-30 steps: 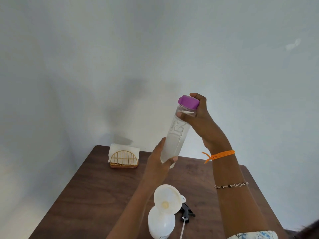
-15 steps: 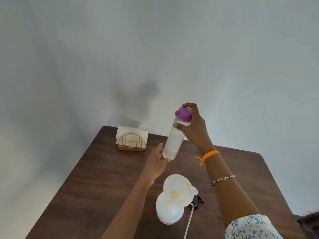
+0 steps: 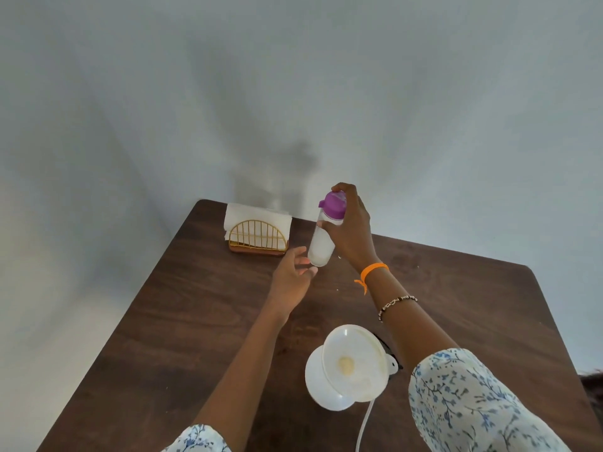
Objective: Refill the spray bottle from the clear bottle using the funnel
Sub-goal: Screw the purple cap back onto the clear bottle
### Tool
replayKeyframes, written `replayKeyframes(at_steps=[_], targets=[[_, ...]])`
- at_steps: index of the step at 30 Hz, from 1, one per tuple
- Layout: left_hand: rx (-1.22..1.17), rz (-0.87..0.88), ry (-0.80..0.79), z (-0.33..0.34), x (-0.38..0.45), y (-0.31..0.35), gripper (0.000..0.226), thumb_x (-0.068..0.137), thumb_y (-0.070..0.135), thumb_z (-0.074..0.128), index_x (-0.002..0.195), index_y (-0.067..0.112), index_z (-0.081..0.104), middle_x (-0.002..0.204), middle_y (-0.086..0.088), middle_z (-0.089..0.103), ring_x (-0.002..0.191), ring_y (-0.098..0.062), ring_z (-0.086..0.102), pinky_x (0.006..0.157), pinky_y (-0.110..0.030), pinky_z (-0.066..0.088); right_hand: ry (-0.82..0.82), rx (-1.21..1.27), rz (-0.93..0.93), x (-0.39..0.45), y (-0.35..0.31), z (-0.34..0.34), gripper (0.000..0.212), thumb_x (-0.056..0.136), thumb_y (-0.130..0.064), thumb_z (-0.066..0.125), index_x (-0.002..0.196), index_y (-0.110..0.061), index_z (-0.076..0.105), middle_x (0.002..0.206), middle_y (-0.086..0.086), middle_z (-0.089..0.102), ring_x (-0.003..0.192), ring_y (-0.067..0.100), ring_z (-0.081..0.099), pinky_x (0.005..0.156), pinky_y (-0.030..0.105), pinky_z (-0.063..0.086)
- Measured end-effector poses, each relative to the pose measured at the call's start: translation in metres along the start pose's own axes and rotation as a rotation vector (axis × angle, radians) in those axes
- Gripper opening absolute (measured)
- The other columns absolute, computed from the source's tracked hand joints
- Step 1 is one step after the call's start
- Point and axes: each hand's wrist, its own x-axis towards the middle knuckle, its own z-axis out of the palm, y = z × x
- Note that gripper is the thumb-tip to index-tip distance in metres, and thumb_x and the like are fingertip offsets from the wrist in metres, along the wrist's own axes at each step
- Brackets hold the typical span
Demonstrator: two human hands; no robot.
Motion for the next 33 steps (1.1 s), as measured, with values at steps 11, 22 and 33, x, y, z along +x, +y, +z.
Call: replayKeyframes(at_steps=[11, 22, 33], targets=[[-0.052, -0.059, -0.005, 0.008, 0.022, -0.012, 0.04, 0.093, 0.016, 0.051, 0.131, 0.026, 0.042, 0.132, 0.001, 0.052, 0.119, -0.014, 0.048, 0.089, -0.025, 0.039, -0.006, -0.027, -0.015, 0.017, 0.026, 0.023, 0.066, 0.064, -0.004, 0.077, 0.118, -0.017, 0.041, 0.115, 0.009, 0.054, 0.101, 0.029, 0.053, 0.081, 0.04, 0.053], [-0.092, -0.049, 0.001, 0.011, 0.031, -0.014, 0.036, 0.094, 0.027, 0.05, 0.13, 0.028, 0.043, 0.133, 0.001, 0.051, 0.113, -0.012, 0.053, 0.085, -0.023, 0.04, 0.023, -0.104, -0.071, 0.023, 0.026, 0.023, 0.065, 0.069, -0.008, 0.078, 0.125, -0.007, 0.046, 0.125, 0.016, 0.047, 0.11, 0.028, 0.048, 0.084, 0.028, 0.045], [-0.094, -0.029, -0.024, 0.011, 0.027, -0.008, 0.037, 0.094, 0.028, 0.051, 0.13, 0.028, 0.042, 0.134, 0.001, 0.05, 0.111, -0.011, 0.054, 0.081, -0.021, 0.04, -0.065, -0.037, 0.06, 0.022, 0.023, 0.0, 0.075, 0.076, -0.021, 0.074, 0.139, -0.015, 0.034, 0.137, 0.008, 0.046, 0.123, 0.024, 0.043, 0.098, 0.03, 0.037]])
